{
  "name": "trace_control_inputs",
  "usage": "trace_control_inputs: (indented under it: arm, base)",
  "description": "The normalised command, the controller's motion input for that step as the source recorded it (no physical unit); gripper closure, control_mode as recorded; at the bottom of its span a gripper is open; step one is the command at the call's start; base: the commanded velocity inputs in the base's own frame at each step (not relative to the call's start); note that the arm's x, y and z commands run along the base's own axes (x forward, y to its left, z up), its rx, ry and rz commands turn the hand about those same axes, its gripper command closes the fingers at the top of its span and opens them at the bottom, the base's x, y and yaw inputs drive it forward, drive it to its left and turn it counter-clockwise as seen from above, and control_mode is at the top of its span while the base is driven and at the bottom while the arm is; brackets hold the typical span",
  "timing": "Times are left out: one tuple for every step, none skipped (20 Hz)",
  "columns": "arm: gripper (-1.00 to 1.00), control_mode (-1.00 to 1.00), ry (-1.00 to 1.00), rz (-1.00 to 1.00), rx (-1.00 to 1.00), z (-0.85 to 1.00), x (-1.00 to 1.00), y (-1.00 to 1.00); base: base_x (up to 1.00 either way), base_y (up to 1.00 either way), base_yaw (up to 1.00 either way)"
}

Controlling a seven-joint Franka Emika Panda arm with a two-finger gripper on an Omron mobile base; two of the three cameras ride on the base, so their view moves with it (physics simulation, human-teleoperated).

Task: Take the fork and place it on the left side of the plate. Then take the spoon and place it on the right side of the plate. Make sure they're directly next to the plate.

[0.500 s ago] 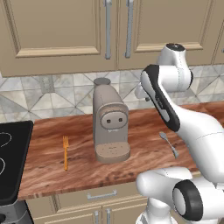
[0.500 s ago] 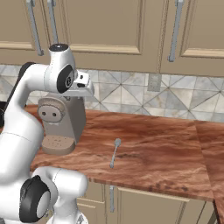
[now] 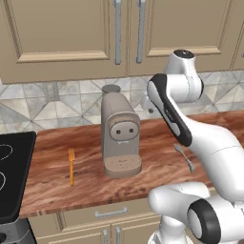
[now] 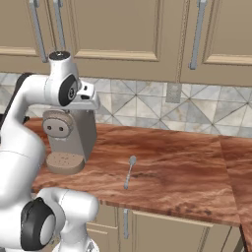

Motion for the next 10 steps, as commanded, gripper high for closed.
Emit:
trace_control_inputs:
  arm:
    - [-1.0,-1.0,0.0,0.0,0.0,-0.08,0.0,0.57]
    - [-1.0,-1.0,0.0,0.0,0.0,-0.07,0.0,0.58]
    - [-1.0,-1.0,0.0,0.0,0.0,-0.06,0.0,0.6]
    - [-1.0,-1.0,0.0,0.0,0.0,-0.03,0.0,0.61]
    - [-1.0,-1.0,0.0,0.0,0.0,-0.01,0.0,0.61]
    - [-1.0,-1.0,0.0,0.0,0.0,0.0,-0.02,0.66]
    - [-1.0,-1.0,0.0,0.0,0.0,0.0,-0.09,0.66]
    - [-1.0,-1.0,0.0,0.0,0.0,0.0,-0.13,0.57]
    - [-1.0,-1.0,0.0,0.0,0.0,0.0,-0.15,0.6]
    - [-1.0,-1.0,0.0,0.0,0.0,0.0,-0.21,0.59]
  base:
    - [0.0,0.0,0.0]
    - [0.0,0.0,0.0]
    - [0.0,0.0,0.0]
    - [0.0,0.0,0.0]
    - [0.0,0.0,0.0]
    - [0.0,0.0,0.0]
    - [0.0,0.0,0.0]
    - [0.0,0.0,0.0]
    - [0.0,0.0,0.0]
    - [0.0,0.0,0.0]
